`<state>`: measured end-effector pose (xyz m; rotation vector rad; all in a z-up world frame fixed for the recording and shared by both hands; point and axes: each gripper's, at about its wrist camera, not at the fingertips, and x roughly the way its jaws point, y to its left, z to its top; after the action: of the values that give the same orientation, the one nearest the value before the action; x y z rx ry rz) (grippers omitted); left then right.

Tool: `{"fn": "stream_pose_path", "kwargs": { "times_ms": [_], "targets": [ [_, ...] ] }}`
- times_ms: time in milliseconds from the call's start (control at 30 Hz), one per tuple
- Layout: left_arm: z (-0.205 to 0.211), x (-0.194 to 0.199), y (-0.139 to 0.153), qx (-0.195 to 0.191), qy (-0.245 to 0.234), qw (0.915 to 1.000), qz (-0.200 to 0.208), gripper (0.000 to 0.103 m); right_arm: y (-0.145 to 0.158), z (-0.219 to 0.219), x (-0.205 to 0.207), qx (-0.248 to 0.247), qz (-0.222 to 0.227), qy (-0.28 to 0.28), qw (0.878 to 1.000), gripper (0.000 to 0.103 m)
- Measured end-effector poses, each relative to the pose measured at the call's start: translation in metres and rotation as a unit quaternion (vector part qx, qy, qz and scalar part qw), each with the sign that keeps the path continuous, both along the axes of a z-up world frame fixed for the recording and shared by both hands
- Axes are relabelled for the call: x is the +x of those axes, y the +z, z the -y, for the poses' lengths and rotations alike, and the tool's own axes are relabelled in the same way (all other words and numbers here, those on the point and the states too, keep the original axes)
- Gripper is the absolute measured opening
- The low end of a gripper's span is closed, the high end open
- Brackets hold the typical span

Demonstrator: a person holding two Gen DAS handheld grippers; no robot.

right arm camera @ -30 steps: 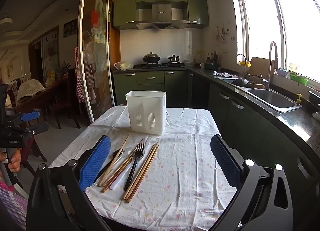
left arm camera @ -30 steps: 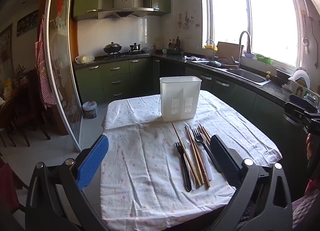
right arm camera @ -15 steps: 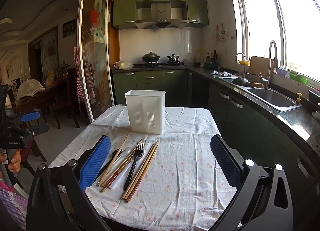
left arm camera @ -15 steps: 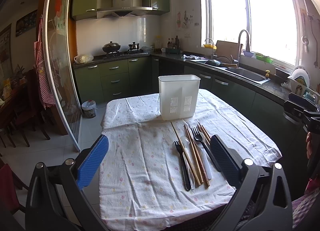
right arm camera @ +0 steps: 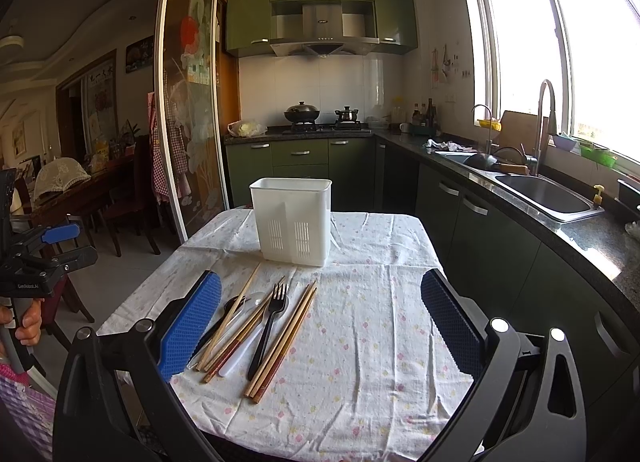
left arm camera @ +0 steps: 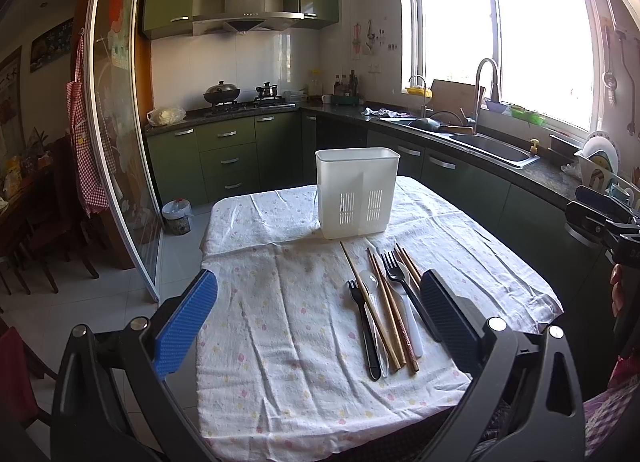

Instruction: Organize utensils

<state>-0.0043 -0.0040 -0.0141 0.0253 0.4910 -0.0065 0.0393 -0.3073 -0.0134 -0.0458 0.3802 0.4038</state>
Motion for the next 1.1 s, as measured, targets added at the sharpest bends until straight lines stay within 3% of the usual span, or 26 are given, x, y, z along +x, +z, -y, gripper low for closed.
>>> {"fn": "stream_pose_path", "kwargs": {
  "times_ms": [1100],
  "targets": [
    [-0.0039,0.0045,-0.0034,0.001,0.001,1.0,-0.01,0.096,-0.0043,-0.0011,0.001,-0.001,-0.003,0.001,1.0,0.099]
  ]
}}
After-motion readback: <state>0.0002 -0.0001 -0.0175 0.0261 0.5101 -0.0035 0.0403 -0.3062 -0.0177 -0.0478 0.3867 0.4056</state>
